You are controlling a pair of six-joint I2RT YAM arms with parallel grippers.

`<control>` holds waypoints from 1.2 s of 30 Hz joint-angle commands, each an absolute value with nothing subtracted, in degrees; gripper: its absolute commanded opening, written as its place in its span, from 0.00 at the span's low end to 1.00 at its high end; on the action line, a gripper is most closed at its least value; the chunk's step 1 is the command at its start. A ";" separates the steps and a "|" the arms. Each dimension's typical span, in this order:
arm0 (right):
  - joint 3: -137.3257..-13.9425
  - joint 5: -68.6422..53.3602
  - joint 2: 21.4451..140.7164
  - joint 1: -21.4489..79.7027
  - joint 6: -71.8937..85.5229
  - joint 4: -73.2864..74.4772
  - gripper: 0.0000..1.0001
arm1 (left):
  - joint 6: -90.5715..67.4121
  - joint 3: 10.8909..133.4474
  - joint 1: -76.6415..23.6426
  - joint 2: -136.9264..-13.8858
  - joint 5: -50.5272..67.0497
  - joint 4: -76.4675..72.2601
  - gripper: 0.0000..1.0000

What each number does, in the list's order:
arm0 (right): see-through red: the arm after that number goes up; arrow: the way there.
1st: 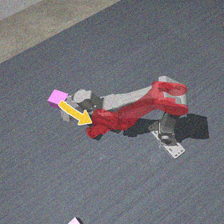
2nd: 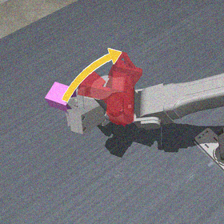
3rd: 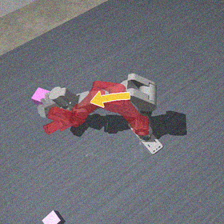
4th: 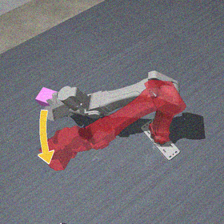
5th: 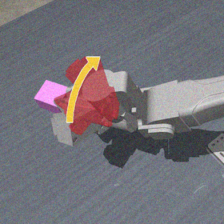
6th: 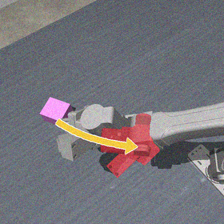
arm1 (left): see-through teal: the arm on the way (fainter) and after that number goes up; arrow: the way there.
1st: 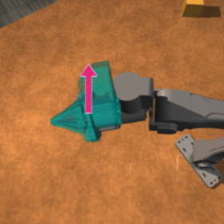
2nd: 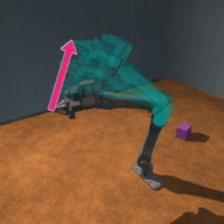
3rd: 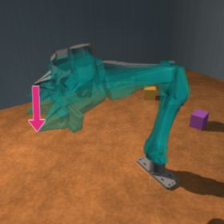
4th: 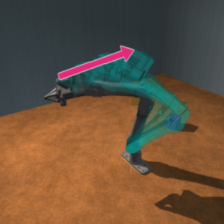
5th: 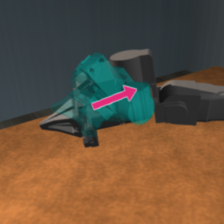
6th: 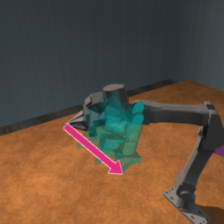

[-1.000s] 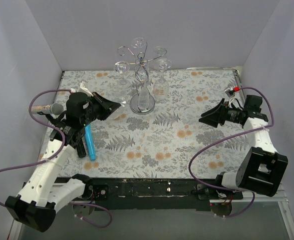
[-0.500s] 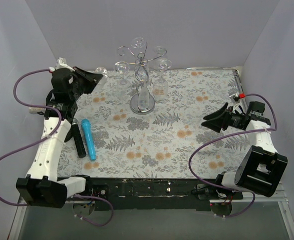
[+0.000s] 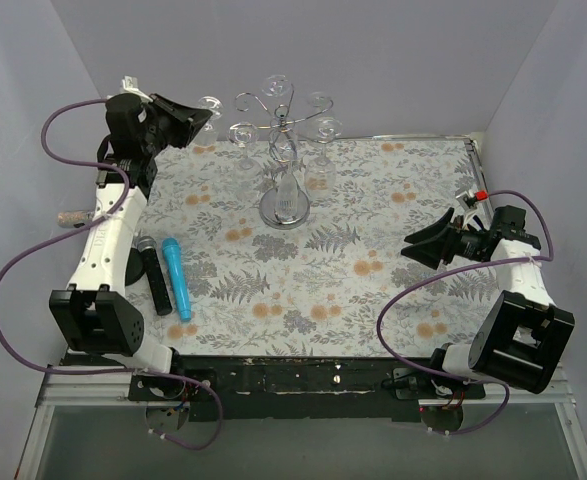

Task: Place the wine glass upside down on the wine glass rack
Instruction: Turn the wine glass upside down at the wine rack.

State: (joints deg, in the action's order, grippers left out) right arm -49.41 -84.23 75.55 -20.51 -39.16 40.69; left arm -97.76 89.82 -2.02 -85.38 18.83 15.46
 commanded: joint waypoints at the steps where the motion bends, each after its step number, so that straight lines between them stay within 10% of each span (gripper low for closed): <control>1: -51.77 -87.45 75.67 -20.65 -41.31 42.45 0.76 | -99.49 95.36 -1.49 -86.57 22.93 11.52 0.00; 36: -51.85 -88.42 75.76 -20.65 -41.75 43.15 0.76 | -103.62 97.91 -3.34 -95.01 32.69 8.70 0.00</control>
